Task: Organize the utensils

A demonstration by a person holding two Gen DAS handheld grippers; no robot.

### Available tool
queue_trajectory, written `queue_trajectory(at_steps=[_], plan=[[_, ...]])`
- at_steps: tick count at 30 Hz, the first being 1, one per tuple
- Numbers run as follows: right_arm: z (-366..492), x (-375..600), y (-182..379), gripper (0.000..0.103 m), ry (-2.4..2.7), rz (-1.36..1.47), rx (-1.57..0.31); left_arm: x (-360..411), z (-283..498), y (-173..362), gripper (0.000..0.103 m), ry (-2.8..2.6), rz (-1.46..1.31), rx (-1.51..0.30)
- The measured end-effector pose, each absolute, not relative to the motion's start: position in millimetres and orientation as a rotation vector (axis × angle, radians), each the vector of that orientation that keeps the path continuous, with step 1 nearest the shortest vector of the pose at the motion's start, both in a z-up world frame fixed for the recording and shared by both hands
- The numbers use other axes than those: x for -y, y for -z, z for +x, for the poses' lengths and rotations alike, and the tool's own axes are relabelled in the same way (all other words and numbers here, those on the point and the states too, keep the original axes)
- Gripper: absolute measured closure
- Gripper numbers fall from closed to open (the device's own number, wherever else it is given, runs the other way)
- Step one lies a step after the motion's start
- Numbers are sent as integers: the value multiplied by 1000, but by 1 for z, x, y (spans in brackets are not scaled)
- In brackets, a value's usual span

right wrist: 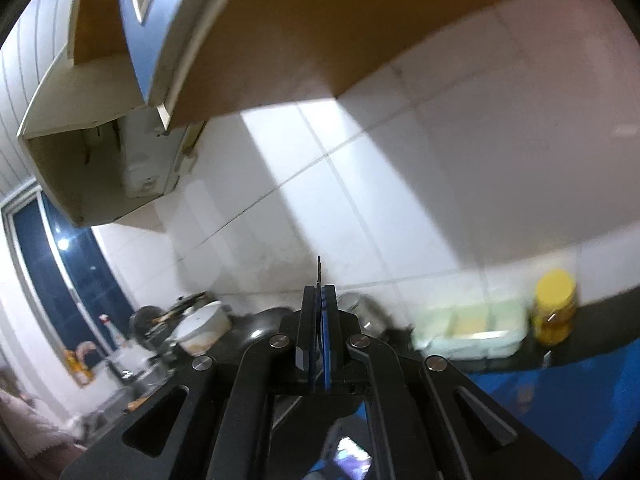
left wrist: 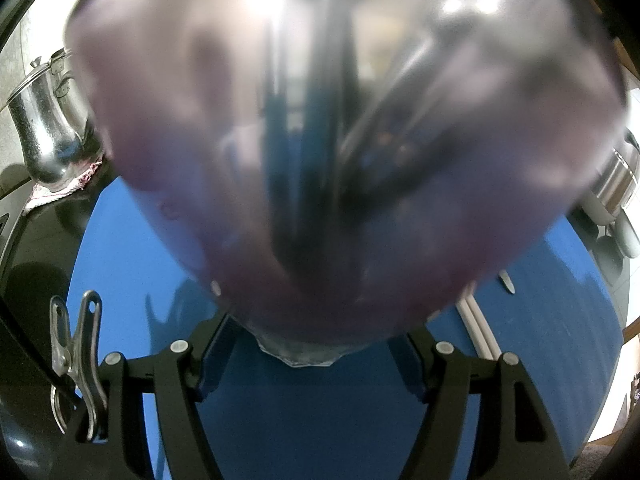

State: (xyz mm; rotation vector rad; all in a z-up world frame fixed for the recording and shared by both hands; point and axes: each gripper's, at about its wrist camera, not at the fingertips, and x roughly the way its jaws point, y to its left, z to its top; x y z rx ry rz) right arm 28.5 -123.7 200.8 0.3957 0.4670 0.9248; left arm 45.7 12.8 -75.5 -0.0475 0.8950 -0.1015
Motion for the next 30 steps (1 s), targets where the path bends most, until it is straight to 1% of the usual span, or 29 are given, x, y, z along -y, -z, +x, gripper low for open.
queue_trajectory(at_steps=[4, 9, 20, 24, 30], plan=[[36, 106, -181, 99, -926, 376, -537, -13, 46, 76, 29, 101, -47, -895], [42, 84, -154, 99, -883, 267, -610, -12, 46, 75, 29, 101, -48, -895], [71, 67, -107, 99, -836, 248, -782, -13, 45, 76, 29, 101, -47, -895], [86, 64, -85, 99, -788, 268, -875, -13, 45, 76, 29, 101, -47, -895], [91, 63, -72, 97, -748, 243, -899, -13, 45, 76, 29, 101, -47, -895]])
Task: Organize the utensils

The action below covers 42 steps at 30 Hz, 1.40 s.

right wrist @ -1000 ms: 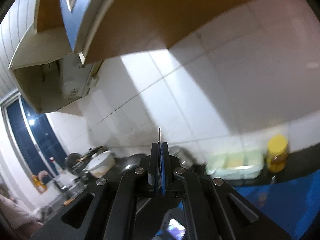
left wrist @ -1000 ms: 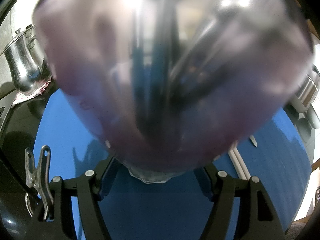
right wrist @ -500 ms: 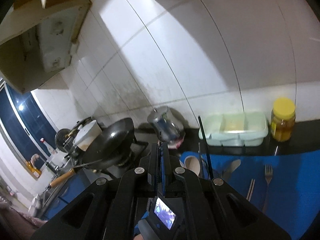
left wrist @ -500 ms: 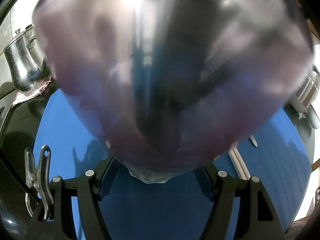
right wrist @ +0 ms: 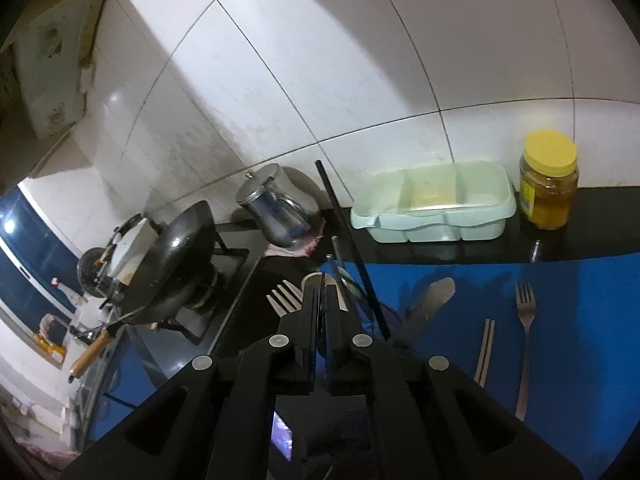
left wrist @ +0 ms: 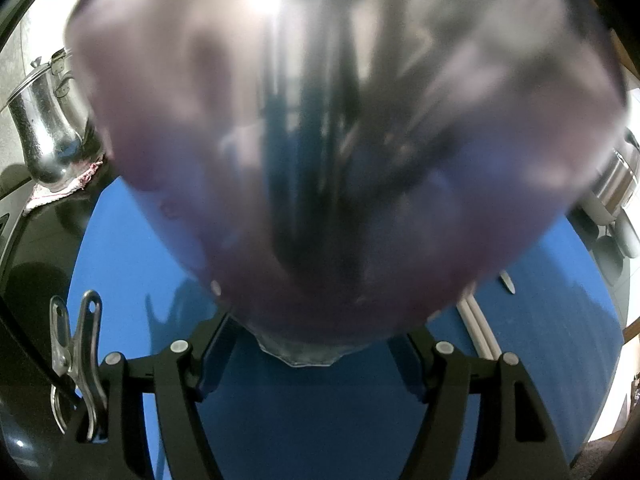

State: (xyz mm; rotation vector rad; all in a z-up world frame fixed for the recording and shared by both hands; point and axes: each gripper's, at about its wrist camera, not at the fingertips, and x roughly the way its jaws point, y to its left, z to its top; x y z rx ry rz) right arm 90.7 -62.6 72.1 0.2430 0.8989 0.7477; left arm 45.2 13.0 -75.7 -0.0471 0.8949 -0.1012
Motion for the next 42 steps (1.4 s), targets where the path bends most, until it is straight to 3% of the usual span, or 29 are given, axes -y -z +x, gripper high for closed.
queue_trajectory(at_steps=[5, 22, 42], plan=[[84, 65, -85, 83, -743, 215, -836, -13, 45, 76, 29, 102, -47, -895], [69, 135, -123, 81, -602, 268, -659, -13, 45, 76, 29, 101, -47, -895], [102, 184, -31, 75, -344, 232, -879, -12, 44, 76, 29, 103, -47, -895]])
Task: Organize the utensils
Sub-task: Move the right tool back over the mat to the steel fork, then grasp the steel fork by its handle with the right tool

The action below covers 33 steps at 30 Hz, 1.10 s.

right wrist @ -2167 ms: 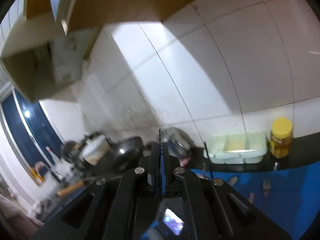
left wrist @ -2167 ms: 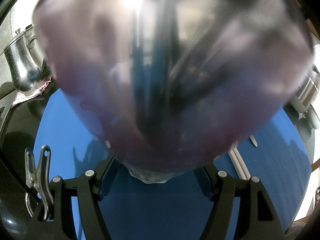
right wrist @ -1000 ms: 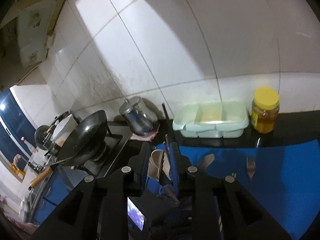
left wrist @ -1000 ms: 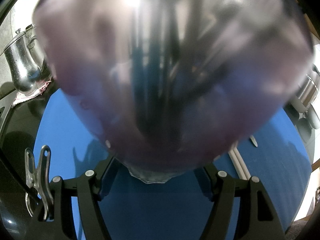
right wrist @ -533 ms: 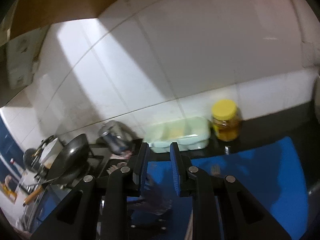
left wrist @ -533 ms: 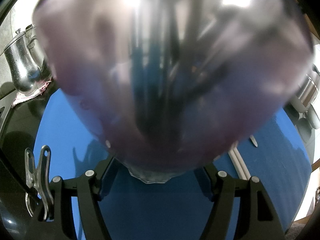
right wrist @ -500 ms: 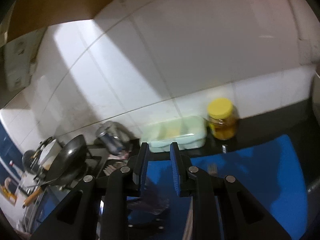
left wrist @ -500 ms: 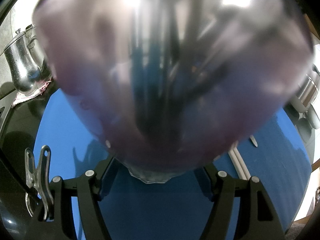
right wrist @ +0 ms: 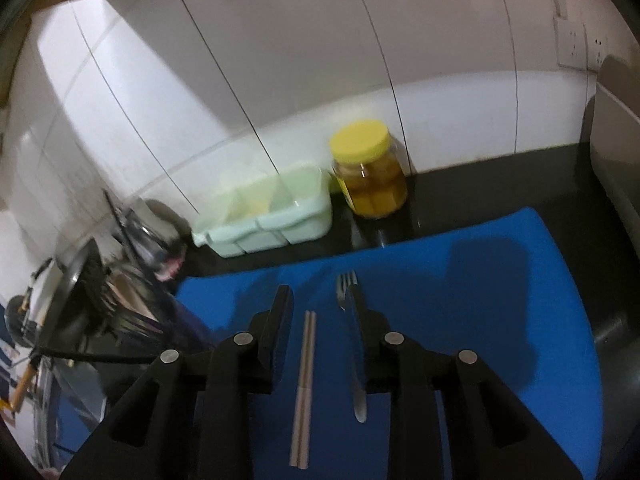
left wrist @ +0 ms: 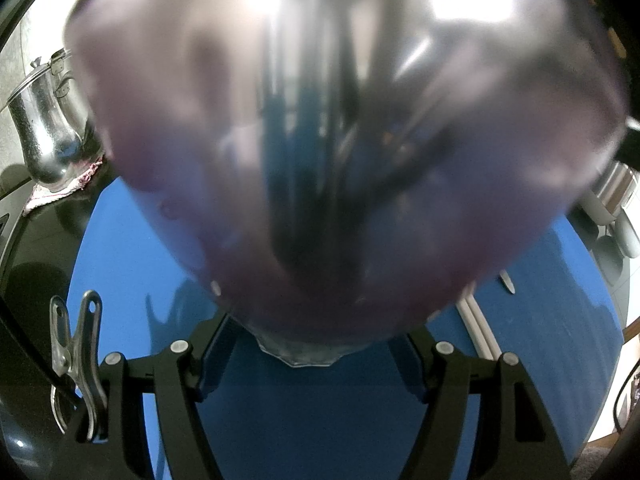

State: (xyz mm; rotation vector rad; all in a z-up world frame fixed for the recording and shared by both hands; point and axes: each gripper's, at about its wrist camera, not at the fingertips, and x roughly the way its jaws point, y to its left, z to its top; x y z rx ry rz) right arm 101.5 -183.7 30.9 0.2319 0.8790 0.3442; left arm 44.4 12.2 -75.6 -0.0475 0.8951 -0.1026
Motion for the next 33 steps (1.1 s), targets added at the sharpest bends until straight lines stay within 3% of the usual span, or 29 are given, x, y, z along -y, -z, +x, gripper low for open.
queue_trajectory(at_steps=[9, 14, 33], plan=[[123, 175, 12, 75, -321, 178, -981, -12, 44, 76, 30, 102, -47, -895], [133, 165, 27, 66, -318, 139, -1013, -13, 44, 76, 29, 102, -47, -895], [168, 115, 68, 66, -286, -133, -1065, -11, 44, 75, 29, 101, -47, -895]])
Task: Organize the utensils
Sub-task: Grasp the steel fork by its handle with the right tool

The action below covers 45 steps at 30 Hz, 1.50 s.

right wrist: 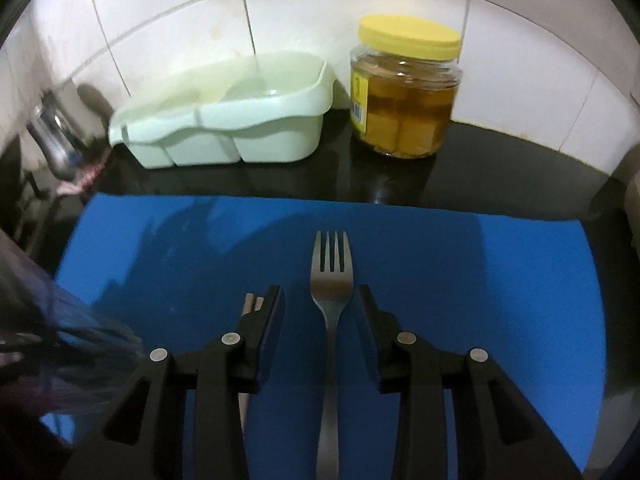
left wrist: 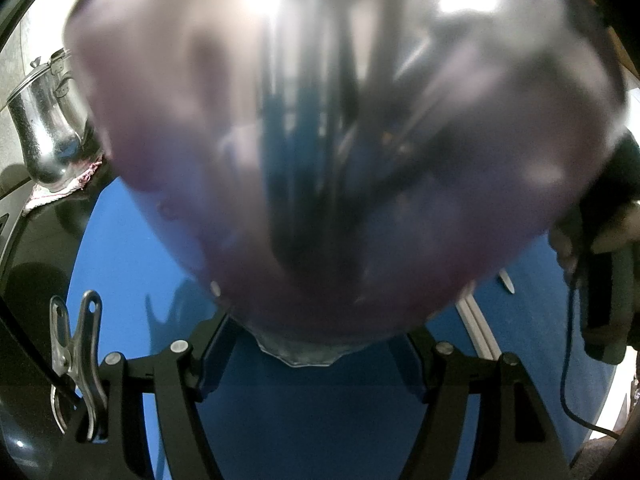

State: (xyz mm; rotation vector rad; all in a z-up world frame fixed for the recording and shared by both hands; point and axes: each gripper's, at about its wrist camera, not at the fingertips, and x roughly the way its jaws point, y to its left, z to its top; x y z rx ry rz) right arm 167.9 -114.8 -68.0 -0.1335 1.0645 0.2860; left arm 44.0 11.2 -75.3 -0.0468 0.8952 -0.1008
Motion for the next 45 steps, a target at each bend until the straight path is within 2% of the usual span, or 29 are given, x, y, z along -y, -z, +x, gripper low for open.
queue_trajectory(at_steps=[14, 15, 17, 27, 45], plan=[[178, 110, 78, 67, -275, -169, -1050, -12, 44, 76, 29, 101, -47, -895], [177, 111, 78, 68, -280, -169, -1050, -12, 44, 75, 29, 101, -47, -895], [176, 114, 78, 78, -280, -176, -1044, -11, 44, 75, 29, 101, -47, -895], [156, 144, 72, 78, -346, 12, -1058, -11, 44, 75, 29, 101, -47, -895], [64, 181, 19, 78, -376, 171, -796, -12, 43, 76, 30, 101, -47, -895]])
